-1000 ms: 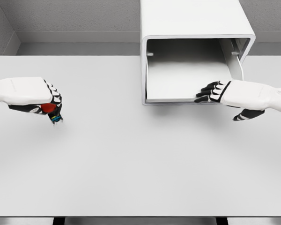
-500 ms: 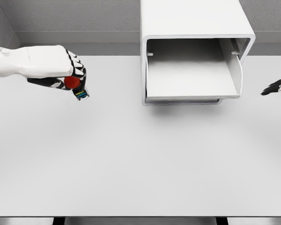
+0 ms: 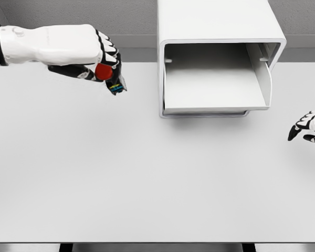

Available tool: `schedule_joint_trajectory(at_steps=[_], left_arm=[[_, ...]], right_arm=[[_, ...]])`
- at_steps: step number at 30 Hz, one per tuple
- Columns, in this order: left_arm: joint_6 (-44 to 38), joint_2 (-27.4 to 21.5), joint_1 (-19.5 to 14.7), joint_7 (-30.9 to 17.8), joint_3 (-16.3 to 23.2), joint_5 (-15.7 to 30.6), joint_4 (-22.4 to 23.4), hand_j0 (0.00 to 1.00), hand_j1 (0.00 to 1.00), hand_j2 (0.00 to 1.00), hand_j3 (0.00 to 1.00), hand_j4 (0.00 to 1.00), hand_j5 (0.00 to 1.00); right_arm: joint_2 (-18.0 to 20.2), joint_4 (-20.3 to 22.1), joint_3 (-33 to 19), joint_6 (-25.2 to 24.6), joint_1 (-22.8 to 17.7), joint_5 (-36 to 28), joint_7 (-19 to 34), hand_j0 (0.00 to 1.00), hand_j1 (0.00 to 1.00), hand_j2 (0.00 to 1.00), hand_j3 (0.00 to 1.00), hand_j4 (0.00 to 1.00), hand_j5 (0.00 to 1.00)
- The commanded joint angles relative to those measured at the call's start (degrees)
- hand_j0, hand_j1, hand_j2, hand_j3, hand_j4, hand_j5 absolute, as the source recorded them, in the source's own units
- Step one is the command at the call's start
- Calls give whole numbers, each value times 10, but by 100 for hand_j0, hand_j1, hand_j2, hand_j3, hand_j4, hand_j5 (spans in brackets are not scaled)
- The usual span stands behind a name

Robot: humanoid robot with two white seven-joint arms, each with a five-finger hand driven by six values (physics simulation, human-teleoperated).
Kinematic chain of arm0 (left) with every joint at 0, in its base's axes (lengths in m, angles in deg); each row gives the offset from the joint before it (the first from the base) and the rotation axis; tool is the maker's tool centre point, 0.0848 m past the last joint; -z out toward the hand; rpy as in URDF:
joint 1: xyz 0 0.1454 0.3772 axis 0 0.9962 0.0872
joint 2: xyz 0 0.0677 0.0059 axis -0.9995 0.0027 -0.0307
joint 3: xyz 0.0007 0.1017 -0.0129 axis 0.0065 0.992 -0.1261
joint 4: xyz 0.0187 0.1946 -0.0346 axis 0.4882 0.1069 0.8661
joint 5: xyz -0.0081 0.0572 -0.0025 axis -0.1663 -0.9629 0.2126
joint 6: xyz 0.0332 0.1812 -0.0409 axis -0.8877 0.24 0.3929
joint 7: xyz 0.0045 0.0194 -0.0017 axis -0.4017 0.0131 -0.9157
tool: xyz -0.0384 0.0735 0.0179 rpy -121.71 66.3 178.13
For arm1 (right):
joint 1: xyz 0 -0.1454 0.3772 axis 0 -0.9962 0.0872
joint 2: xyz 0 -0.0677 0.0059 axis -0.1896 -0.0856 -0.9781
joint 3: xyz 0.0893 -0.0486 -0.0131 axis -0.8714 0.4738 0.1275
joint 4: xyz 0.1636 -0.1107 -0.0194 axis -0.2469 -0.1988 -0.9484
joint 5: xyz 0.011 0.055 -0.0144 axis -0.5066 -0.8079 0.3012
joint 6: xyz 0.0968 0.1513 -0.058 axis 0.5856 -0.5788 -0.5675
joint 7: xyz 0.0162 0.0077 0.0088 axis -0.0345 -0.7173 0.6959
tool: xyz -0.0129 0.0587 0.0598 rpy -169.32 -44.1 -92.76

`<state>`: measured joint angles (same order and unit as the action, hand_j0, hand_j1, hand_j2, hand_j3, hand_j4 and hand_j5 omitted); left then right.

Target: Slide open multi-storey tabletop storage cabinets and put open load switch and slide close multi-storey tabletop storage cabinets

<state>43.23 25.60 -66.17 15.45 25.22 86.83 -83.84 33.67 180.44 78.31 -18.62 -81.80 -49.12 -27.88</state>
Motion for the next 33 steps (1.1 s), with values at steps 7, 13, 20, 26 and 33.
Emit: schedule_joint_trajectory(at_steps=[7,13,20,26,33], left_arm=[[-2,91,-35,-2,0,14,-3,41,41,41,41,41,41],[-2,115,-41,-2,3,9,0,41,41,41,41,41,41],[-2,187,-70,-5,23,3,32,41,41,41,41,41,41],[-2,270,-75,-25,41,-23,130,41,41,41,41,41,41],[-2,293,-91,-27,40,-26,184,44,44,44,44,44,44]], right_arm=[[-3,19,122,-1,55,24,0,54,54,54,54,54,54],[-4,30,123,-1,57,23,0,55,55,55,55,55,55],[-5,30,130,-1,61,23,0,55,55,55,55,55,55],[-11,30,171,-1,98,34,0,56,56,56,56,56,56],[-13,30,176,-1,102,34,0,57,57,57,57,57,57]])
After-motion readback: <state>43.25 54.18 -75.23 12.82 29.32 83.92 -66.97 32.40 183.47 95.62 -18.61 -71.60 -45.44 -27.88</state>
